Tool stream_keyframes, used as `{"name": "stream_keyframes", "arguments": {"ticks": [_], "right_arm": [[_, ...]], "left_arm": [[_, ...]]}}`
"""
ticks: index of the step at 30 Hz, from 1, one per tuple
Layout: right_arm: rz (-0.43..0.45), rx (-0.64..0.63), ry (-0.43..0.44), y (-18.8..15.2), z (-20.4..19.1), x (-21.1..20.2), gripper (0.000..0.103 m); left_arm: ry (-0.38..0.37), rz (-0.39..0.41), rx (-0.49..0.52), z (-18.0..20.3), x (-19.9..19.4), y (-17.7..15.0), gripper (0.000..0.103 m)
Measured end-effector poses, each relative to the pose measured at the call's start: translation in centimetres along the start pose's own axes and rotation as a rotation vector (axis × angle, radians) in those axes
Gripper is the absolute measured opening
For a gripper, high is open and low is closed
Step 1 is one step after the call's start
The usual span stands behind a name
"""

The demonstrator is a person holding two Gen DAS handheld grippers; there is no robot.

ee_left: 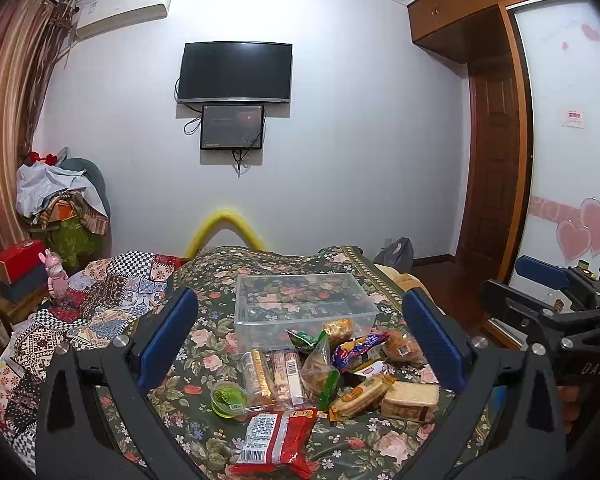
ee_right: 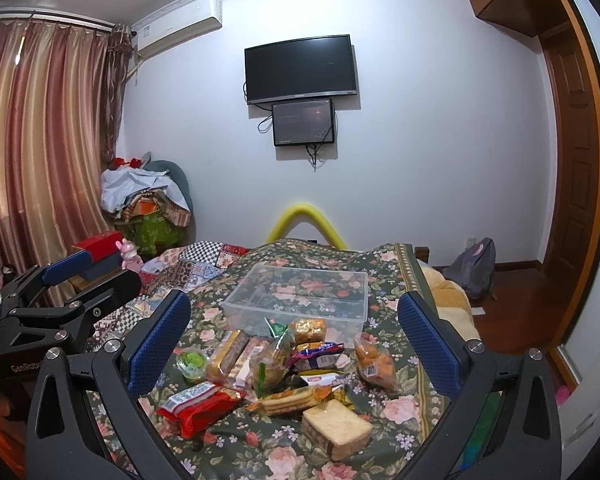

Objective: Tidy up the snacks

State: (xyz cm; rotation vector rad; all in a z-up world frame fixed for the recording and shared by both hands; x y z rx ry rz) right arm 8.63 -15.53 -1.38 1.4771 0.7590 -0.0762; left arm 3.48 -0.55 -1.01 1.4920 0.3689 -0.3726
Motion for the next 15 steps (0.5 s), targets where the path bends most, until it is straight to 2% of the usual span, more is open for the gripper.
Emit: {"name": "stream_keyframes", "arguments": {"ticks": [15], "right_arm": [[-0.015, 0.011, 0.022, -0.21, 0.09, 0.58, 0.103]], "left_arm": [[-0.024, -0.01, -0.004, 0.09, 0.38, -0.22, 0.103]]}}
Point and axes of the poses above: each gripper's, at about its wrist camera, not at the fingertips, and x roughly the way its jaws point, z to its right, y to its top, the point moved 4 cm from there along x, roughly the way its jaws point, and after that the axes turned 13 degrees about -z, right-handed, at the moved point
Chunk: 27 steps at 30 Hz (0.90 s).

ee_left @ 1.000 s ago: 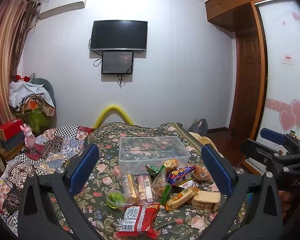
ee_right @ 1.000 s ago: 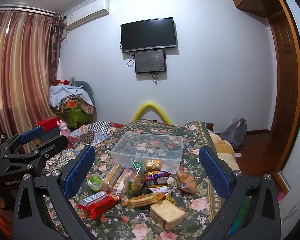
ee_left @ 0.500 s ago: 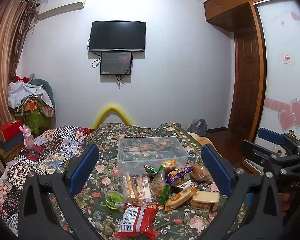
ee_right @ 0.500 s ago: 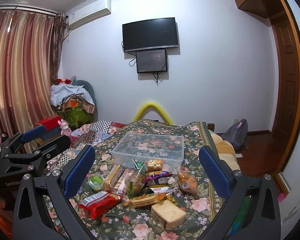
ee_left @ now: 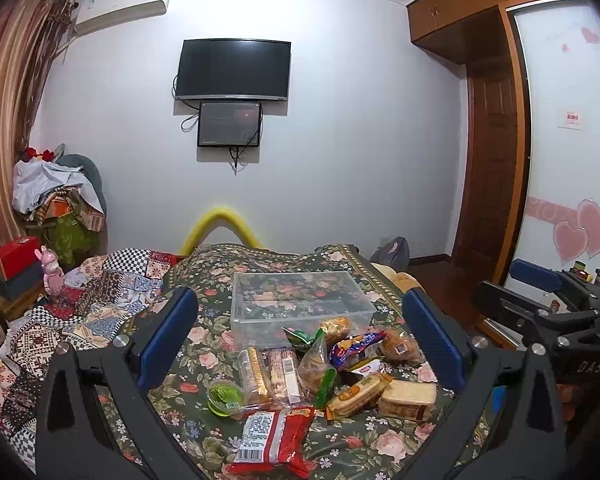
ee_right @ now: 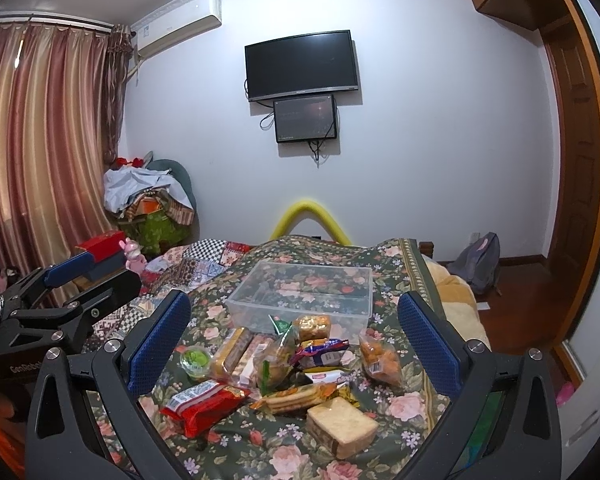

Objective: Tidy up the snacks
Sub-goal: 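Grasp the wrapped bread loaf with the right tool while the left tool grasps the red biscuit pack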

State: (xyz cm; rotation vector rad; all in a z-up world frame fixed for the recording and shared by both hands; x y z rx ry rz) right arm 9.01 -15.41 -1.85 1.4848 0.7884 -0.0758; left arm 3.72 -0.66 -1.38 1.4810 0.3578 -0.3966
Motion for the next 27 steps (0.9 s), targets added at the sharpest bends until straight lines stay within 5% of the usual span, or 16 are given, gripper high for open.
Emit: {"name": "stream_keyframes", "arguments": {"ticks": [11, 27], "right_arm": [[-0.083, 0.014, -0.013, -1.6, 1.9, 2.8, 0.103], [-0.431, 0.075, 0.003, -8.5, 7.2, 9.7, 0.082]], "left_arm": [[0.007, -0.07, 0.002, -1.2, 2.4, -1.0, 0.093], [-0.029, -0.544, -0.025, -5.2, 13.6, -9.8, 0.083]]}}
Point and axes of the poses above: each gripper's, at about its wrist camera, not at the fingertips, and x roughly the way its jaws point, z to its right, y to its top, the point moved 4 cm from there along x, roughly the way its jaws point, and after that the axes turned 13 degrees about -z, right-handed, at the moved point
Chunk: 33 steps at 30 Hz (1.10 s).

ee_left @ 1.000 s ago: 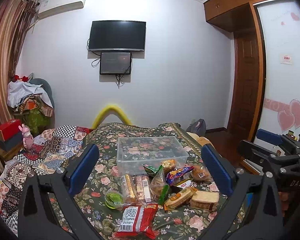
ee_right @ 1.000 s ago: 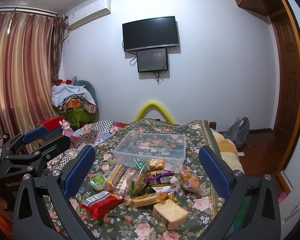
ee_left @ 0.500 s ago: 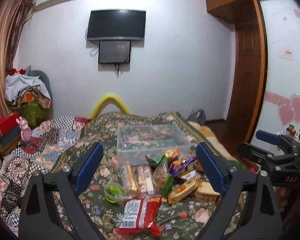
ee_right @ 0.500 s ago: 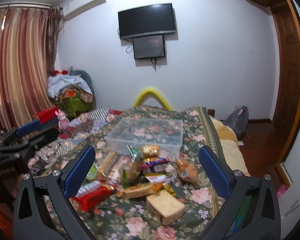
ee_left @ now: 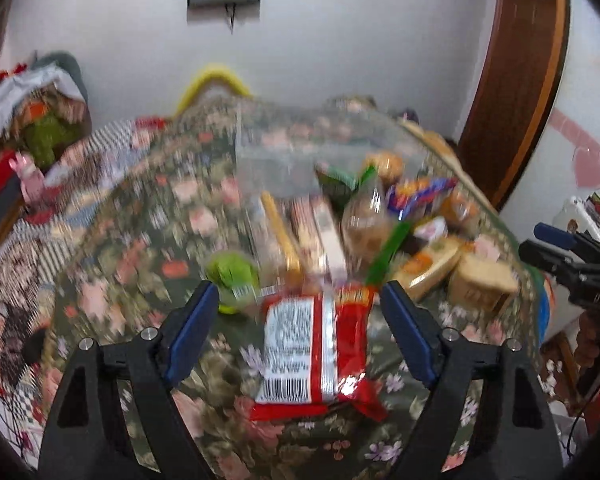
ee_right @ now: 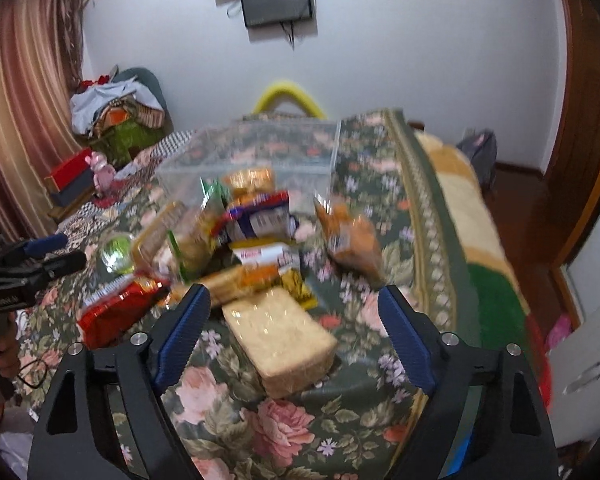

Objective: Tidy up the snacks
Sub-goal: 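Grasp the wrapped bread loaf with the right tool while the left tool grasps the red biscuit pack, then carry the bread loaf and red biscuit pack into the clear box and release both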

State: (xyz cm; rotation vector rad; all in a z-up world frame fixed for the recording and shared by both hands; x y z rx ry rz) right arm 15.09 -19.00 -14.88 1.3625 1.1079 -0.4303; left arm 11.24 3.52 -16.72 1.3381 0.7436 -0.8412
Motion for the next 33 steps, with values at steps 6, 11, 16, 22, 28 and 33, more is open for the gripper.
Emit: {"name": "stream_keyframes", "arguments": {"ticks": [6, 11, 16, 22, 28, 33], "right_arm": [[-0.082, 0.003, 0.062, -0.7, 0.3, 2.3, 0.075], [-0.137, -0.008, 0.107, -1.1, 0.1, 4.0, 0.072], [-0.165, -0.022, 0.124, -1.4, -0.1, 4.8, 0.072], [-0.187, -0.02, 0.137, -1.7, -0.4, 5.4, 0.061], [-0.166, -0.015, 0.128, -1.8, -0.2, 4.7, 0.054], [-0.141, -0.017, 0.105, -1.7, -0.1, 3.7, 0.053]], "left_arm": [[-0.025, -0.123, -0.005, 0.1, 4.0, -1.2, 0.084], [-0.053, -0.193, -0.025, 0.0, 6.1, -1.8, 0.084], [-0.063, -0.231, -0.018, 0.2, 8.1, -2.2, 0.084], [-0.065, -0.196, -0.016, 0.6, 7.7, -2.1, 0.068], [-0.071, -0.182, -0.006, 1.0, 6.7, -2.5, 0.067], [-0.071, -0.151, 0.01, 1.7, 5.1, -2.4, 0.067]]}}
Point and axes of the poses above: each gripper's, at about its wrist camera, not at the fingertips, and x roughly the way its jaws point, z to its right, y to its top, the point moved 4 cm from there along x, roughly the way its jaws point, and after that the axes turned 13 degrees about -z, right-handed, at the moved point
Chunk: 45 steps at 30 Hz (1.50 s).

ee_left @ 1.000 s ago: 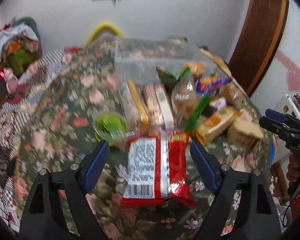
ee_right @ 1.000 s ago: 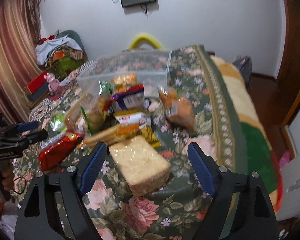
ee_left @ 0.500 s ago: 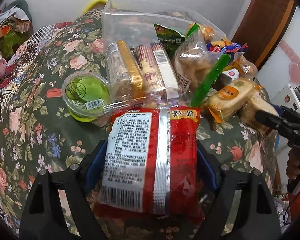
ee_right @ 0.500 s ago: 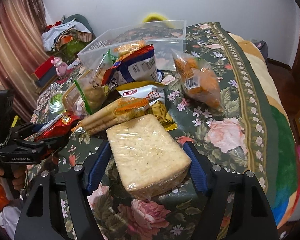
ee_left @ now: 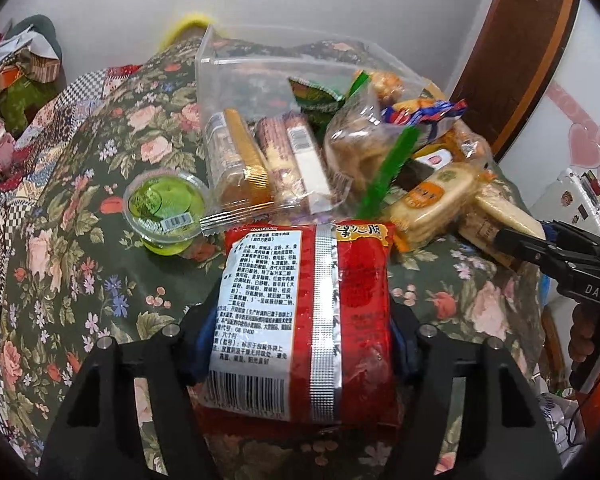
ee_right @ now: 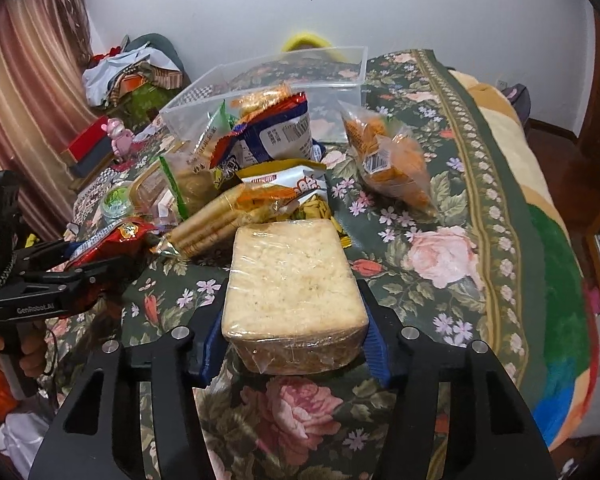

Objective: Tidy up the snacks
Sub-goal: 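Carry the bread loaf and red biscuit pack into the clear box and release both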

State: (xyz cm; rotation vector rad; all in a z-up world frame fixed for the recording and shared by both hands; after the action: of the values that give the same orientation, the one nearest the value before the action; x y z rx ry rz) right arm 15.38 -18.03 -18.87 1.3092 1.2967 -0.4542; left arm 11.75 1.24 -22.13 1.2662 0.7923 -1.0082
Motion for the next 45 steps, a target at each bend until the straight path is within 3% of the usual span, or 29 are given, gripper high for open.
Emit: {"name": "stream_keyframes", "arguments": {"ticks": [9, 23, 29, 36, 45], "right_arm": [[0.112, 0.009, -0.011, 1.5, 0.0, -3.5, 0.053], [0.331, -0.044, -0.034, 7.9, -1.7, -7.4, 0.053], [0.348, -0.048, -0.02, 10.8, -1.6, -6.4, 0.053], [0.33, -0.057, -0.039, 14.0, -1.7, -4.0, 0.053], [0.203, -0.063, -0.071, 17.2, -0.4, 1.5, 0.053]], "left_arm": [[0.018, 0.156, 0.032, 1.5, -5.5, 1.6, 0.067], [0.051, 0.358, 0.011, 0.4, -10.5, 9.7, 0.067], [0.056, 0.369, -0.009, -0.4, -9.9, 13.6, 0.067], [0.074, 0.325, -0.009, -1.4, -6.5, 17.9, 0.067], [0.052, 0.193, -0.044, -3.8, -0.2, 23.0, 0.067]]}}
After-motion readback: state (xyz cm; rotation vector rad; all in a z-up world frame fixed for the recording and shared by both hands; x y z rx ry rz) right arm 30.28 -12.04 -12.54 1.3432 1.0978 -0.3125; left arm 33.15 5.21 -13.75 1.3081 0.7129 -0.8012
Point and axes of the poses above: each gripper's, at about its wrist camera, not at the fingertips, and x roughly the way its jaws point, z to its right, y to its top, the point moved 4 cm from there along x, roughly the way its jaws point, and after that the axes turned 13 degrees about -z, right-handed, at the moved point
